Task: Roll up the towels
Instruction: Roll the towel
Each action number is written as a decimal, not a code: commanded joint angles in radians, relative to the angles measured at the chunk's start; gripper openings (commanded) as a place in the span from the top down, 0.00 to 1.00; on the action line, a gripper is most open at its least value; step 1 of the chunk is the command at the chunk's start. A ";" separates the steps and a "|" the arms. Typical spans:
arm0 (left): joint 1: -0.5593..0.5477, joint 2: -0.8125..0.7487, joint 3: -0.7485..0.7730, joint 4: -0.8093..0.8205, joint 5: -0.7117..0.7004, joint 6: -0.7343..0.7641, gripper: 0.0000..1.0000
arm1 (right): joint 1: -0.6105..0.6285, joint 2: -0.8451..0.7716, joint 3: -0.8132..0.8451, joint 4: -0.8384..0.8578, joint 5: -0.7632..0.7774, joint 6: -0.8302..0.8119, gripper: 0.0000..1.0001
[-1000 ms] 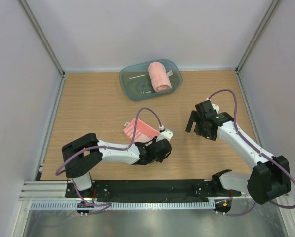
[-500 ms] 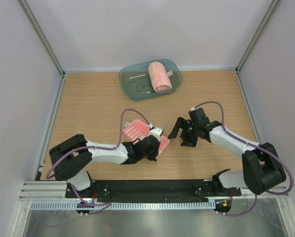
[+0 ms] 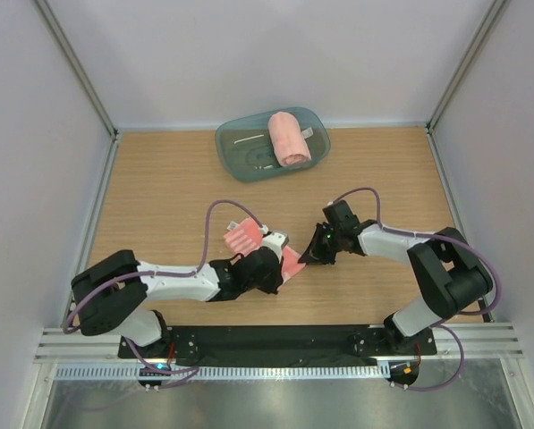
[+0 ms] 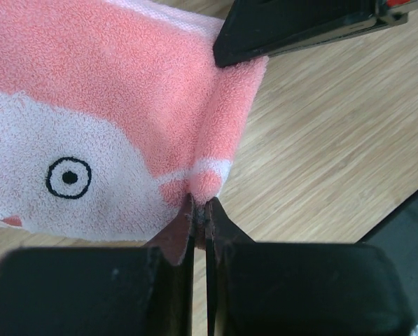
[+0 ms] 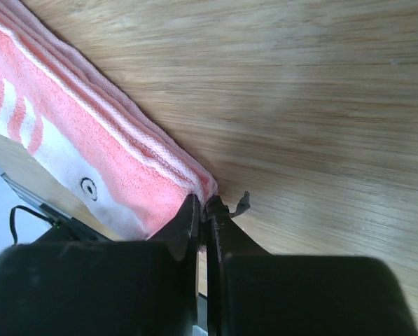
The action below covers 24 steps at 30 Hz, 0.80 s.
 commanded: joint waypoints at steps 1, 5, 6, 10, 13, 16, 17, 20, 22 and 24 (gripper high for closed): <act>0.010 -0.063 -0.018 0.013 0.011 -0.033 1.00 | 0.005 -0.024 0.042 -0.027 0.065 -0.024 0.99; 0.013 -0.090 -0.036 0.025 0.051 -0.090 1.00 | 0.000 -0.088 0.089 -0.183 0.163 -0.068 0.99; 0.013 -0.095 -0.039 0.028 0.060 -0.104 1.00 | 0.002 -0.099 0.103 -0.212 0.217 -0.079 0.99; 0.013 -0.149 -0.045 0.027 0.110 -0.165 1.00 | -0.018 -0.165 0.178 -0.394 0.350 -0.114 0.26; 0.013 -0.176 -0.042 0.016 0.148 -0.207 1.00 | -0.037 -0.219 0.215 -0.470 0.464 -0.139 0.09; 0.015 -0.207 -0.039 0.007 0.174 -0.247 1.00 | -0.054 -0.268 0.246 -0.518 0.501 -0.154 0.09; 0.016 -0.221 -0.041 0.007 0.180 -0.259 1.00 | -0.054 -0.277 0.252 -0.524 0.509 -0.156 0.08; 0.037 -0.242 -0.055 0.004 0.183 -0.317 1.00 | -0.055 -0.308 0.267 -0.542 0.507 -0.158 0.09; 0.073 -0.245 -0.084 0.022 0.228 -0.384 1.00 | -0.055 -0.319 0.267 -0.542 0.498 -0.161 0.09; 0.119 -0.239 -0.114 0.049 0.266 -0.441 1.00 | -0.054 -0.328 0.260 -0.535 0.481 -0.162 0.09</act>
